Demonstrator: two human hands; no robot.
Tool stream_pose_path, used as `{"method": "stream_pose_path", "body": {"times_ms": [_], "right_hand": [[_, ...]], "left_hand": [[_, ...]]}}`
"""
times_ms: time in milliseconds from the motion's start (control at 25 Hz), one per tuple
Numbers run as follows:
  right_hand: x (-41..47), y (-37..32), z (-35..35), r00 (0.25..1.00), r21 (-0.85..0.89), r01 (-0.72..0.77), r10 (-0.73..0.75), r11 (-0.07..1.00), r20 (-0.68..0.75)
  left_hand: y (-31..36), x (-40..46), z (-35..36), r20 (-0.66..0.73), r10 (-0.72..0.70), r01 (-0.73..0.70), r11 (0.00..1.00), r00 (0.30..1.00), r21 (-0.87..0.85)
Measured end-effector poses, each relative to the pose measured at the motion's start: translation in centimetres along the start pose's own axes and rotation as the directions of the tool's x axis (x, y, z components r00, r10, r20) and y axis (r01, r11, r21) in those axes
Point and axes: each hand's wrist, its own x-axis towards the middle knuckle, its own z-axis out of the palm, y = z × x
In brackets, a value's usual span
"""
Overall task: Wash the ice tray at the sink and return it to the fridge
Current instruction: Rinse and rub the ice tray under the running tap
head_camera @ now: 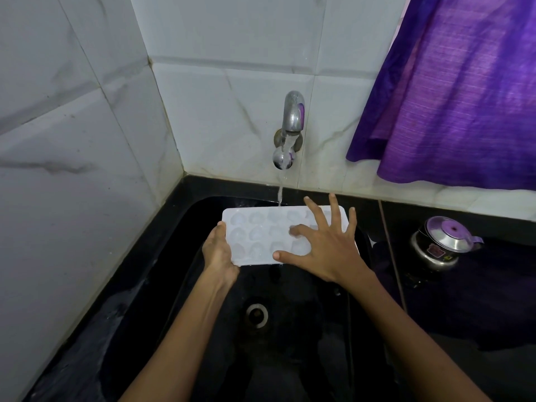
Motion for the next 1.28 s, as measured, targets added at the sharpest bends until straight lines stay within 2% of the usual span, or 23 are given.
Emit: {"method": "stream_pose_path", "body": {"times_ms": [240,640,1280], "right_hand": [[0.1,-0.2,-0.4,1.0,-0.019,-0.012,0.012,1.0,-0.024],[-0.7,-0.6,-0.4,0.998,-0.005,0.004,-0.004,1.0,0.055],[-1.9,-1.2,-0.6,0.997,-0.02,0.035,-0.033,0.999,0.073]], "left_hand": [[-0.2,-0.1,-0.2,0.01,0.012,-0.012,1.0,1.0,-0.009],[-0.3,0.1,-1.0,0.004,-0.005,0.005,1.0,1.0,0.002],[-1.2,-0.3,-2.6,0.016,-0.046,0.046,0.999,0.999,0.007]]}}
